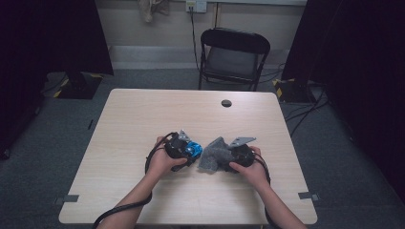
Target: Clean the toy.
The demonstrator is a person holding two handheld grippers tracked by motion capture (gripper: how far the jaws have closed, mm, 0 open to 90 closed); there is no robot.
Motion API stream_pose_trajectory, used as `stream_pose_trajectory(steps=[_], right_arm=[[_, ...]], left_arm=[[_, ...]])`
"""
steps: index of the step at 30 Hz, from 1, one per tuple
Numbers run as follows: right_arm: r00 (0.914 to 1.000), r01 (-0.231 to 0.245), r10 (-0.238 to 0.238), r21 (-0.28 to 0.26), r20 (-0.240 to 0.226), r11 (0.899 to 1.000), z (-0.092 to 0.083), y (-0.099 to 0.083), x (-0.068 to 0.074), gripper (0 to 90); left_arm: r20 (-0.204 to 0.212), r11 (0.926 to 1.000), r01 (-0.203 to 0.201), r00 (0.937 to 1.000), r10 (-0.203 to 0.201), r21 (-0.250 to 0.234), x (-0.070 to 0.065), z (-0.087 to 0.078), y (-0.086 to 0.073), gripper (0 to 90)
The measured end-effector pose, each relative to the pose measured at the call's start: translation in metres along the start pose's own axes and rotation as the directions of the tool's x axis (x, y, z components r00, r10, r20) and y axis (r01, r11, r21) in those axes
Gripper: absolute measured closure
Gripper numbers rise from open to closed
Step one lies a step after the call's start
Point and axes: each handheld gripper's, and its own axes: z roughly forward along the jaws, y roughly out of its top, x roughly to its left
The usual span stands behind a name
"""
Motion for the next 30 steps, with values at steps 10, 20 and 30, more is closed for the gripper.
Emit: stream_pose_trajectory(steps=[10,20,30], right_arm=[[1.0,0.005,-0.005,-0.003,0.002,1.0,0.0,-0.001,0.001,24.7],[1.0,0.005,-0.005,-0.008,0.006,1.0,0.0,-0.001,0.001,24.7],[0.9999,0.006,-0.006,-0.015,0.011,1.0,0.0,-0.003,0.002,24.7]], left_arm=[[-0.014,0.9998,-0.008,0.9999,0.007,-0.016,0.001,-0.001,0.006,17.6],[-0.021,1.0,0.003,0.9998,-0.002,0.007,-0.002,0.015,0.014,15.0],[-0.009,1.0,-0.007,0.9999,0.007,-0.001,-0.002,0.017,0.019,23.8]])
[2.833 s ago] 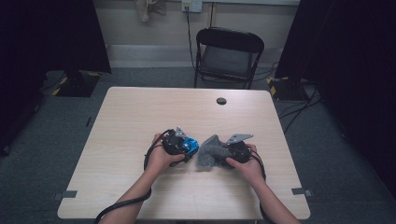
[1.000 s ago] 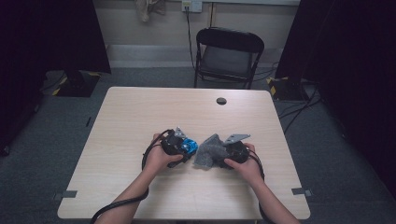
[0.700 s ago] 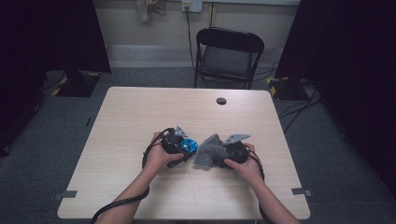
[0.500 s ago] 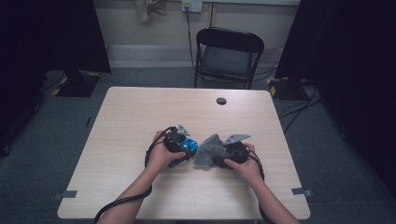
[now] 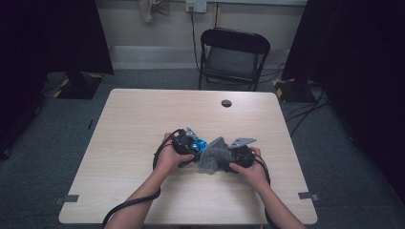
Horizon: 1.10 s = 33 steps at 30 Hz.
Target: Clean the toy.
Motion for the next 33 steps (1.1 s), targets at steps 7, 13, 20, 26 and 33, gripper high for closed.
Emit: stream_pose_trajectory(steps=[7,13,20,26,33], right_arm=[[1.0,0.003,-0.003,0.001,-0.001,1.0,0.0,0.0,0.0,24.7],[1.0,0.003,-0.003,0.002,-0.001,1.0,0.0,0.0,0.0,24.7],[1.0,0.006,-0.006,0.001,-0.002,1.0,-0.001,0.0,-0.001,25.0],[1.0,0.007,-0.007,0.001,-0.005,1.0,-0.001,-0.001,-0.002,25.1],[1.0,0.004,-0.004,-0.002,-0.003,1.0,-0.001,-0.001,-0.001,25.1]], left_arm=[[0.003,0.9997,0.012,0.9999,-0.012,0.021,0.0,-0.003,0.0,23.3],[-0.014,1.0,-0.005,0.9999,0.005,0.003,0.0,-0.011,0.014,15.8],[-0.021,0.9992,-0.014,0.9997,0.015,0.037,-0.001,0.007,0.02,16.3],[-0.017,0.999,0.003,0.9998,-0.002,0.044,0.002,0.014,0.02,16.3],[0.004,0.9999,-0.003,1.0,0.003,0.014,0.001,0.015,0.02,24.4]])
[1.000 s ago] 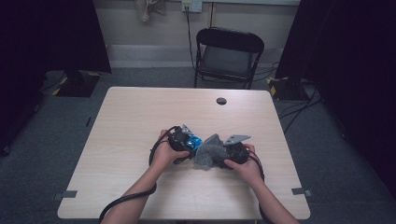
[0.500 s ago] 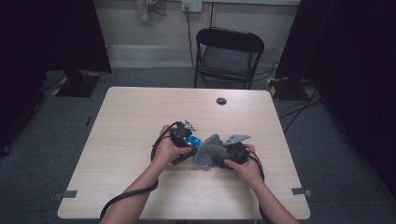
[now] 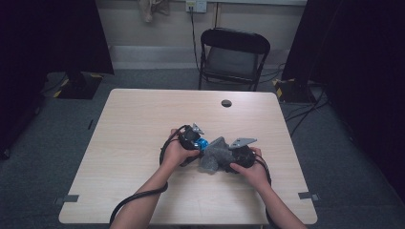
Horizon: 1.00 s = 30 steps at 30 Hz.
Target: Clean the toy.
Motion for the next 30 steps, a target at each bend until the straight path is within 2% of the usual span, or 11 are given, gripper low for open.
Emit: stream_pose_trajectory(steps=[4,7,13,17,19,20,21,24,25,26,30], right_arm=[[1.0,0.0,0.0,-0.001,0.0,1.0,0.0,0.0,0.0,25.1],[1.0,-0.001,0.001,-0.002,-0.002,1.0,0.0,0.0,0.0,25.1],[1.0,-0.002,0.002,-0.001,-0.003,1.0,0.0,0.0,-0.001,25.1],[1.0,-0.004,0.004,0.0,-0.003,1.0,0.0,0.001,-0.001,25.1],[1.0,-0.001,0.001,0.008,-0.002,1.0,0.0,0.002,0.0,25.5],[1.0,-0.001,0.001,0.014,0.001,1.0,0.0,0.002,0.0,26.7],[1.0,-0.003,0.003,0.018,0.003,1.0,0.0,0.003,-0.001,28.3],[0.9999,-0.011,0.011,0.025,0.004,1.0,-0.001,0.005,-0.004,35.8],[0.9999,-0.011,0.011,0.025,0.004,1.0,-0.001,0.005,-0.004,35.8],[0.9995,-0.03,0.03,0.023,0.009,0.999,-0.003,0.005,-0.006,43.8],[0.9983,-0.055,0.054,0.028,0.02,0.998,-0.007,0.006,-0.009,63.2]], left_arm=[[0.0,1.0,0.006,1.0,-0.006,0.004,0.0,-0.002,-0.001,24.5],[-0.006,0.9998,0.013,0.9999,-0.013,-0.017,0.001,-0.008,-0.001,24.6],[-0.001,0.9975,0.022,0.9997,-0.022,-0.067,0.004,-0.025,-0.002,24.6],[0.015,0.994,0.036,0.9993,-0.035,-0.103,0.006,-0.04,-0.005,24.6],[0.025,0.9945,0.031,0.9993,-0.029,-0.1,0.006,-0.044,-0.006,24.7],[0.037,0.9923,0.034,0.9989,-0.03,-0.119,0.006,-0.051,-0.006,24.6],[0.037,0.9923,0.034,0.9989,-0.03,-0.119,0.006,-0.051,-0.006,24.6],[0.047,0.9881,0.043,0.9982,-0.037,-0.148,0.008,-0.065,-0.008,24.6],[0.047,0.9881,0.043,0.9982,-0.037,-0.148,0.008,-0.065,-0.008,24.7],[0.049,0.9866,0.047,0.998,-0.04,-0.156,0.01,-0.071,-0.009,24.7],[0.055,0.9835,0.047,0.9978,-0.038,-0.175,0.012,-0.08,-0.009,24.7]])
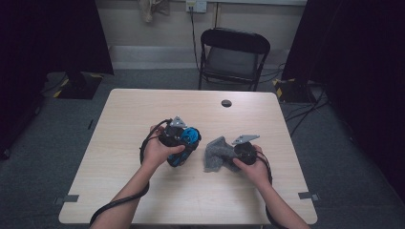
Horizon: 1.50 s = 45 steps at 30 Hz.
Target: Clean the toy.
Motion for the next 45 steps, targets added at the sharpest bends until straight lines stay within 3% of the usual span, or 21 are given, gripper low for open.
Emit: stream_pose_trajectory(steps=[4,12,17,23,29,30,37,40,45], right_arm=[[1.0,-0.002,0.002,0.013,0.003,1.0,-0.002,0.003,0.002,72.6],[0.9996,-0.021,0.021,-0.001,-0.019,1.0,-0.013,0.015,-0.001,76.2],[0.9988,-0.049,0.049,-0.031,-0.005,0.998,-0.025,0.03,-0.007,76.9],[0.9963,-0.082,0.084,-0.09,0.02,0.993,-0.044,0.061,-0.013,77.9],[0.9912,-0.119,0.125,-0.125,0.043,0.985,-0.049,0.079,-0.013,78.0],[0.9906,-0.132,0.136,-0.143,0.017,0.981,-0.049,0.083,-0.012,78.0],[0.9932,-0.112,0.105,-0.155,-0.049,0.982,-0.049,0.088,-0.001,78.0],[0.995,-0.072,0.061,-0.148,-0.079,0.986,-0.048,0.09,0.009,78.0],[0.9933,-0.047,0.032,-0.136,-0.111,0.99,-0.046,0.088,0.013,78.0]], left_arm=[[0.014,0.9999,0.004,0.9999,-0.004,-0.015,0.0,-0.006,0.003,24.7],[0.041,0.9997,-0.013,0.9991,0.013,-0.022,-0.004,-0.012,0.01,24.7],[0.072,0.9994,-0.028,0.997,0.03,-0.02,-0.011,-0.01,0.012,24.7],[0.119,0.9975,-0.061,0.9908,0.065,-0.034,-0.028,-0.007,0.021,24.7],[0.145,0.9965,-0.076,0.9862,0.08,-0.035,-0.037,-0.003,0.023,24.7],[0.143,0.9966,-0.079,0.9863,0.082,-0.023,-0.039,0.0,0.022,24.7],[0.127,0.9967,-0.077,0.9892,0.073,0.024,-0.035,0.009,0.019,24.7],[0.108,0.9987,-0.046,0.9932,0.043,0.023,-0.028,0.011,0.017,24.7],[0.091,0.9991,-0.026,0.9956,0.023,0.033,-0.022,0.011,0.017,24.7]])
